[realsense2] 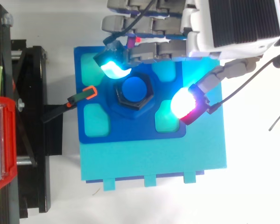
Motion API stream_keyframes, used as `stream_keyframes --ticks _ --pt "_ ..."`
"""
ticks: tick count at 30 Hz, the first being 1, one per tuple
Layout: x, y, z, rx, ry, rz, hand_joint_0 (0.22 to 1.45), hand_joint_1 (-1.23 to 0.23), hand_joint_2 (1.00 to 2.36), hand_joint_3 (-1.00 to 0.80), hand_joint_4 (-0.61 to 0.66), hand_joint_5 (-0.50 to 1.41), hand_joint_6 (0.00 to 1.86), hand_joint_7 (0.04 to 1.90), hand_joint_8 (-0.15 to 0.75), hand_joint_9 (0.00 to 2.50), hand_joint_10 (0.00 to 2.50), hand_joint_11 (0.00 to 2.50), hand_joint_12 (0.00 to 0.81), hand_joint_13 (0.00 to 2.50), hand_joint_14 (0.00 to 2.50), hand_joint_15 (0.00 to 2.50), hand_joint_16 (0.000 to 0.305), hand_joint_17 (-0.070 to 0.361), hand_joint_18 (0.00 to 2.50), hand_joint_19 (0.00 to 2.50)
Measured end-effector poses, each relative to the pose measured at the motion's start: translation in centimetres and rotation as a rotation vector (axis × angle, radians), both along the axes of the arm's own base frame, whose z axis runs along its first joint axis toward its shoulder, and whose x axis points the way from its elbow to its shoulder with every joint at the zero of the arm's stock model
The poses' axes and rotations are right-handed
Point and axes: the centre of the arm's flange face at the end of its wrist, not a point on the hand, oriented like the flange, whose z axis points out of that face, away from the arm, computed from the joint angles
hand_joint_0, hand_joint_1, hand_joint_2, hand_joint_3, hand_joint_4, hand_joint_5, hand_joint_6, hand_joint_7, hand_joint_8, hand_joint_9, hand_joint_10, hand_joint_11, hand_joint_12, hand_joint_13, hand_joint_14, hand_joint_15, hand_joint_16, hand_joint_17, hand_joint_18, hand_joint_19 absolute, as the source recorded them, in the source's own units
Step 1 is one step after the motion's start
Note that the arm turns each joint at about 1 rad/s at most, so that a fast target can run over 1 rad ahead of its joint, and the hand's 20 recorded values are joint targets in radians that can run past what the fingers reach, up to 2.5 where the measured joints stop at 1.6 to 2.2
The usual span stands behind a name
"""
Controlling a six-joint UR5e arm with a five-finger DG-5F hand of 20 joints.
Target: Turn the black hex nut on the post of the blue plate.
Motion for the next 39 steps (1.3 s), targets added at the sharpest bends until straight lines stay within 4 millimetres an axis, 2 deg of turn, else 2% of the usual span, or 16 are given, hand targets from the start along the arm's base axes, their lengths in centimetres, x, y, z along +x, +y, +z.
stream_keyframes --ticks 31,39 --pt "-1.8 0.6 2.6 -0.040 0.047 0.011 0.40 -0.56 1.00 -0.50 0.12 -0.29 0.50 0.72 0.174 0.00 0.00 0.00 0.358 0.00 0.00 0.00 0.055 0.124 0.00 0.03" --pt "-2.6 0.7 4.2 -0.056 0.050 -0.002 0.41 -0.56 1.00 -0.50 0.12 -0.29 0.50 0.72 0.172 0.00 0.00 0.00 0.357 0.00 0.00 0.00 0.055 0.123 0.00 0.03"
